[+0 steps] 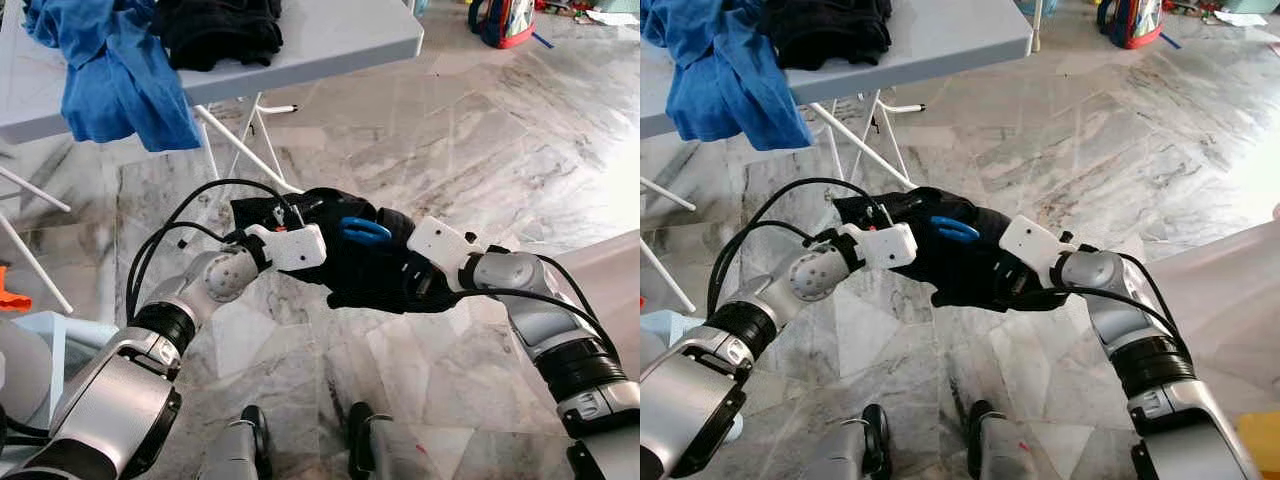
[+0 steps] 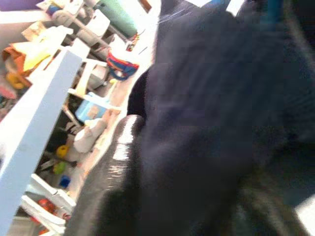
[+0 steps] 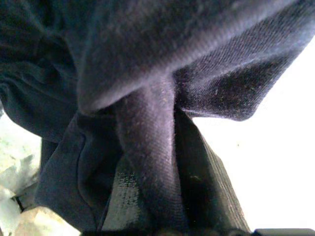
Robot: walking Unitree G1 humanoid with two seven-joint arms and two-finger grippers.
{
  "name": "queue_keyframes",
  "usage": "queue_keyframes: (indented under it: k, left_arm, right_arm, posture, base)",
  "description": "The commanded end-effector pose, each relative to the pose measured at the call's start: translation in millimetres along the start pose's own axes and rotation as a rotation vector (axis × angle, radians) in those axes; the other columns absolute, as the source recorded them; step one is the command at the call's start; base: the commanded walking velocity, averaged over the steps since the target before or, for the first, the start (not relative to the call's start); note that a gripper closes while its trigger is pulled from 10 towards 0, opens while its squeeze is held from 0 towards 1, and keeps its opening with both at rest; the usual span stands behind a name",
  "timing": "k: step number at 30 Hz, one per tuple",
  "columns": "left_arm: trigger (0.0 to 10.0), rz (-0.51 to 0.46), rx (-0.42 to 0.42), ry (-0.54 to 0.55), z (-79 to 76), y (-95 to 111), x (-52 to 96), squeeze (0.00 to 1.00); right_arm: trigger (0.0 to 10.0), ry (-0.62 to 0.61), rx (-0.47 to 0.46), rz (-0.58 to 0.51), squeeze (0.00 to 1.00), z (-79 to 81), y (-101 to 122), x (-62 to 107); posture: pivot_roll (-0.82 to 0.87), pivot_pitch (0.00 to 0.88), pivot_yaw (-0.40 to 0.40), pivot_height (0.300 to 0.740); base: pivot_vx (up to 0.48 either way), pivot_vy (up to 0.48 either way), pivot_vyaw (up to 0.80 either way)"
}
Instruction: Hang hanger
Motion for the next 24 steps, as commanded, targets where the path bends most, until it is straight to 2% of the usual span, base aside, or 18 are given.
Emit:
queue_keyframes:
  k: [1,8,16,19,21,22,23,24]
  left_arm:
    - [10.0,-0.018,-0.019,-0.026,-8.4,0,4.0,1.0]
    - [10.0,0.017,-0.037,0.06,6.9,-12,18.0,1.0]
    - [10.0,0.0,-0.008,0.119,6.4,-15,29.4,1.0]
    - [10.0,0.003,0.051,0.193,7.1,-17,35.4,1.0]
    - [10.0,0.02,0.147,0.252,3.5,-21,39.6,1.0]
    - [10.0,0.02,0.147,0.252,3.5,-21,39.6,1.0]
    - [10.0,0.037,0.194,0.277,1.5,-25,41.2,1.0]
    - [10.0,0.084,0.291,0.329,-4.2,-32,45.0,1.0]
  right_arm:
    - [0.0,-0.022,-0.018,0.004,0.0,-1.7,-4,1.4]
    - [0.0,-0.042,-0.036,0.032,0.0,-2.0,-12,0.9]
    - [0.0,-0.083,-0.068,0.052,0.0,-4.7,-19,-0.5]
    - [0.0,-0.118,-0.107,0.051,0.0,-6.9,-22,-0.9]
    - [0.0,-0.175,-0.136,0.053,0.0,-11.7,-25,-0.3]
    - [0.0,-0.175,-0.136,0.053,0.0,-11.7,-25,-0.3]
    - [0.0,-0.196,-0.151,0.055,0.0,-13.7,-26,0.4]
    - [0.0,-0.234,-0.19,0.058,0.0,-17.1,-30,2.1]
  posture:
    - [-0.17,0.283,0.002,0.74]
    - [-0.17,0.28,0.002,0.74]
    - [-0.17,0.277,0.002,0.74]
    - [-0.16,0.275,0.003,0.74]
    - [-0.16,0.275,0.003,0.74]
    - [-0.16,0.275,0.003,0.74]
    - [-0.16,0.271,0.003,0.74]
    - [-0.16,0.269,0.003,0.74]
  base:
    - [0.0,0.0,0.0]
    - [0.0,0.0,0.0]
    - [0.0,0.0,0.0]
    - [0.0,0.0,0.0]
    - [0.0,0.0,0.0]
    - [0.0,0.0,0.0]
    - [0.0,0.0,0.0]
    - [0.0,0.0,0.0]
Point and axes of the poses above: a point about 5 cm out from each wrist's last joint towards the gripper, its own x axis pointing back from the gripper into the wrist, its own y axis along the axis of the wrist's last joint, z = x × y, the point moved 4 cm from there along -x, pointing out of the wrist towards the gripper
